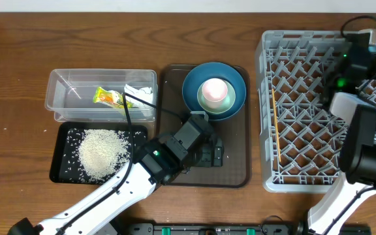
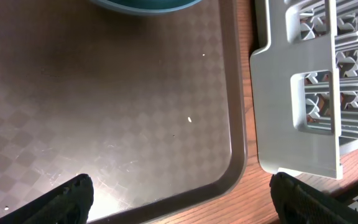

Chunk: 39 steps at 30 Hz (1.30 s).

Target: Sort waste into correct bins and load items into the dishwasher rack

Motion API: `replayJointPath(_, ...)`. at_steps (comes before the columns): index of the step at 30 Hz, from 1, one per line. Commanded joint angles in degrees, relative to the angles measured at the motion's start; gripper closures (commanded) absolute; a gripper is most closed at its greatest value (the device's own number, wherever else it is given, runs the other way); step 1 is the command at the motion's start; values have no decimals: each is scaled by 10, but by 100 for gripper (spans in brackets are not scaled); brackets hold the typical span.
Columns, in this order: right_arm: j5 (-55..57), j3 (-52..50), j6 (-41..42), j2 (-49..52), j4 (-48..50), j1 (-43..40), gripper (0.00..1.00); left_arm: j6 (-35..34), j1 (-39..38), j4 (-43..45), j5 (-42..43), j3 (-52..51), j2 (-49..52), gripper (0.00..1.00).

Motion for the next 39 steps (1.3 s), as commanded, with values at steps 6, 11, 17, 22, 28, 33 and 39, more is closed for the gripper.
replayJointPath(6,19,-3,0,12,-7,42,44,1,-1,-1,-3,14,-7,7)
replayJointPath(11,45,-3,0,12,-7,73,43,1,-1,-1,-3,14,-7,7)
replayJointPath(17,77,-3,-4,6,-7,107,9,1,-1,-1,-3,14,-7,7)
replayJointPath(22,64,-3,4,-37,-71,126,5,1,-1,-1,-3,14,-7,7)
replayJointPath(28,-83,-3,156,-140,-306,131,1,-17,-1,6,-2,14,-7,6)
replayJointPath(33,-305,-2,422,-253,-492,118,7,-33,-1,23,-7,14,-7,2)
replayJointPath(39,-550,-2,584,-352,-670,115,25,-33,-1,39,-38,15,-8,2)
